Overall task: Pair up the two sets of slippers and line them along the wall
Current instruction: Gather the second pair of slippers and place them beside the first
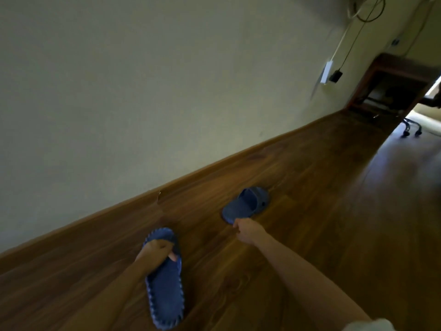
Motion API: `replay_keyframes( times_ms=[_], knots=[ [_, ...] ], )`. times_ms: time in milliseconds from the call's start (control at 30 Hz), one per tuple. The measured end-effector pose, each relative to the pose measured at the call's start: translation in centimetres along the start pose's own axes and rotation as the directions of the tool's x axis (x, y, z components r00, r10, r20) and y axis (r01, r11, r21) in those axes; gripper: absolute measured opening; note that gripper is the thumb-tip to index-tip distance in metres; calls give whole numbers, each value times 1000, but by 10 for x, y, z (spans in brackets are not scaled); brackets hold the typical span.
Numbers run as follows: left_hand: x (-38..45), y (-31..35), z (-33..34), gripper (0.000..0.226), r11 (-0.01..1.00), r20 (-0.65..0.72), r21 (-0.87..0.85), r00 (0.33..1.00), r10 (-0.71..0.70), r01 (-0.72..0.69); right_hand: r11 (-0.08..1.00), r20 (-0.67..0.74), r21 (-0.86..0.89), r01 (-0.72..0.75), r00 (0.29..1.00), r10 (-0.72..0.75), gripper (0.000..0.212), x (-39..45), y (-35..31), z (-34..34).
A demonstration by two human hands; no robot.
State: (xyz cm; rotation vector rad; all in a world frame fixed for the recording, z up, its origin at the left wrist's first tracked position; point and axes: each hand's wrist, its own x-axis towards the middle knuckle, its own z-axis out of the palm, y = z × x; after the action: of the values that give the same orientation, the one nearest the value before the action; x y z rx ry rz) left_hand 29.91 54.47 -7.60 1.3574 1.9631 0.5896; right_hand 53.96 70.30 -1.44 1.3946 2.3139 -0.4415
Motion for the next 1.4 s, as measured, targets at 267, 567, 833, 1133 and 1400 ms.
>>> replay_keyframes(
  times_ms=[267, 567, 833, 1133, 1400],
  knots=[
    [-5, 12, 5, 25, 998, -92, -64, 995, -34, 28, 999, 29, -4, -34, 999, 34, 51, 32, 2, 9],
    [-3, 8, 6, 19, 999, -49, 35, 998, 26, -25, 997, 40, -43, -71, 997, 73, 53, 69, 3, 24],
    [14, -7, 4, 43, 997, 26, 76, 999, 33, -35, 997, 55, -22, -79, 995, 81, 61, 97, 13, 27],
    [14, -7, 2, 45, 997, 30, 60, 998, 51, -53, 970, -35, 232, -73, 996, 84, 44, 96, 2, 41],
    [-16, -2, 13, 16, 886, -61, 422, 969, 240, -193, 994, -310, 42, 99, 947, -81, 22, 17, -46, 100]
  ],
)
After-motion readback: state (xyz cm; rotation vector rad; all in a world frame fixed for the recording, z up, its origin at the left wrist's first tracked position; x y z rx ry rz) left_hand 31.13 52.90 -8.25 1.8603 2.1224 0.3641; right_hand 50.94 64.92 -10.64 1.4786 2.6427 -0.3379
